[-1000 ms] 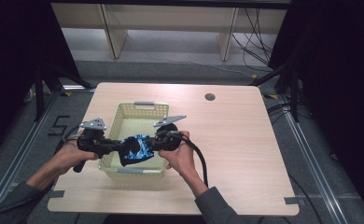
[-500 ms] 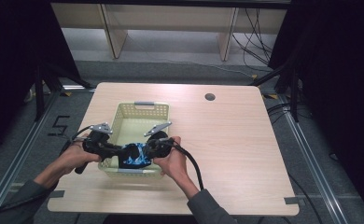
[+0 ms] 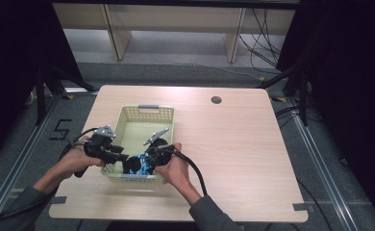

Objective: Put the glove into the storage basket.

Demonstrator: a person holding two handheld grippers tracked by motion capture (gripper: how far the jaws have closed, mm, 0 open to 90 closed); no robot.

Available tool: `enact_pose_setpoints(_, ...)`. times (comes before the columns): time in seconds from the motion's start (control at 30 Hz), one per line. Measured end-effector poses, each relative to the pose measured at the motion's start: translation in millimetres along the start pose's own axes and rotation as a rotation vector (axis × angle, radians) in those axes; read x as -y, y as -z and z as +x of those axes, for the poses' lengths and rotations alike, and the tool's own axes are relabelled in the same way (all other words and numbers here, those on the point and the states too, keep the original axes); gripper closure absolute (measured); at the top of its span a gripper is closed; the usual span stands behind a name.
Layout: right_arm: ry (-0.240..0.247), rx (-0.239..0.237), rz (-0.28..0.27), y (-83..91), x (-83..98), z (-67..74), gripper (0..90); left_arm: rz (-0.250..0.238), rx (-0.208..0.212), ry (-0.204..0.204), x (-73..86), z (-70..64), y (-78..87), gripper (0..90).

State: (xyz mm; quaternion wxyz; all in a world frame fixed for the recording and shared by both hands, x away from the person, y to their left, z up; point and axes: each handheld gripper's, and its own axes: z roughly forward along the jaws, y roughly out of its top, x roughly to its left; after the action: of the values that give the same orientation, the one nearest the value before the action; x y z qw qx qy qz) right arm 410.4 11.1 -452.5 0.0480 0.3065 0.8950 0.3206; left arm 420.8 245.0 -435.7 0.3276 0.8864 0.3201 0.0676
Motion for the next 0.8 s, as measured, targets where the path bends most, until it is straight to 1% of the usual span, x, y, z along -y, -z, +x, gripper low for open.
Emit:
enact_pose_setpoints(0.03, 0.005, 0.000, 0.002, 0.1, -0.3, -0.3, 85.6, -0.007, -0.004, 0.005, -1.2, -0.2, 1.5, 55.1)
enact_pose_setpoints(0.07, -0.006, -0.006, 0.013, 0.6, -0.6, 0.6, 85.6, -0.022, -0.010, 0.013, -3.0, -0.3, 3.5, 54.5)
enact_pose_setpoints(0.1, -0.005, -0.007, 0.014, 0.9, -0.7, 0.7, 85.5, -0.022, -0.014, 0.014, -4.3, -0.2, 5.0, 53.2)
enact_pose_setpoints(0.13, 0.002, -0.007, 0.011, 0.9, -0.5, 0.1, 85.4, -0.041, -0.029, 0.034, -5.8, -1.8, 5.9, 52.1)
enact_pose_setpoints(0.17, 0.011, -0.006, 0.009, 1.0, -0.5, -0.7, 85.2, -0.051, -0.045, 0.034, -7.1, -3.0, 6.8, 50.3)
enact_pose_setpoints(0.23, 0.011, -0.009, 0.009, 0.9, -0.4, -1.2, 84.7, -0.064, -0.058, 0.027, -9.4, -7.3, 8.4, 48.8)
enact_pose_setpoints(0.3, -0.004, -0.010, 0.007, 1.6, -0.5, -2.2, 83.0, -0.081, -0.056, 0.049, -11.1, -12.3, 8.7, 44.6)
enact_pose_setpoints(0.33, -0.014, -0.017, 0.005, 1.7, -0.6, -2.0, 81.3, -0.102, -0.055, 0.055, -12.0, -14.9, 8.5, 43.2)
enact_pose_setpoints(0.37, -0.008, -0.024, 0.000, 1.9, -1.2, -2.6, 77.1, -0.107, -0.055, 0.057, -12.2, -16.4, 8.9, 42.0)
enact_pose_setpoints(0.4, -0.011, -0.033, 0.001, 2.2, -1.5, -3.0, 74.0, -0.115, -0.045, 0.070, -13.0, -18.0, 9.5, 40.4)
enact_pose_setpoints(0.43, -0.034, -0.041, 0.004, 3.6, -1.9, -2.4, 72.1, -0.133, -0.033, 0.084, -13.5, -19.4, 10.0, 39.0)
enact_pose_setpoints(0.5, -0.025, -0.026, -0.020, 8.1, -4.2, -3.6, 68.7, -0.172, -0.031, 0.125, -14.7, -24.0, 10.3, 37.2)
enact_pose_setpoints(0.53, -0.041, -0.021, -0.031, 11.2, -5.2, -3.0, 67.5, -0.169, -0.036, 0.108, -14.9, -24.6, 12.8, 36.4)
enact_pose_setpoints(0.57, -0.037, -0.017, -0.045, 14.8, -6.5, -3.6, 66.4, -0.176, -0.041, 0.116, -15.5, -27.2, 14.3, 35.3)
enact_pose_setpoints(0.6, -0.028, -0.019, -0.066, 18.5, -7.5, -4.3, 65.3, -0.195, -0.036, 0.138, -15.8, -30.5, 14.5, 34.2)
enact_pose_setpoints(0.63, -0.022, -0.017, -0.076, 22.9, -8.5, -5.1, 63.6, -0.195, -0.029, 0.133, -15.7, -32.3, 15.5, 33.5)
enact_pose_setpoints(0.67, -0.025, -0.012, -0.090, 26.8, -9.0, -6.5, 62.2, -0.200, -0.035, 0.135, -15.2, -35.3, 16.5, 33.0)
enact_pose_setpoints(0.7, -0.011, -0.012, -0.107, 30.1, -9.5, -8.8, 61.7, -0.208, -0.032, 0.140, -14.8, -38.5, 16.9, 32.2)
enact_pose_setpoints(0.73, -0.017, -0.011, -0.119, 33.3, -8.8, -9.9, 60.9, -0.205, -0.023, 0.137, -14.1, -40.8, 18.1, 31.4)
enact_pose_setpoints(0.77, -0.033, -0.010, -0.132, 34.9, -7.7, -10.7, 59.3, -0.231, -0.019, 0.152, -13.5, -45.1, 18.2, 31.0)
enact_pose_setpoints(0.8, -0.039, 0.003, -0.146, 37.7, -6.2, -11.1, 58.4, -0.243, -0.008, 0.159, -12.6, -49.3, 19.8, 30.4)
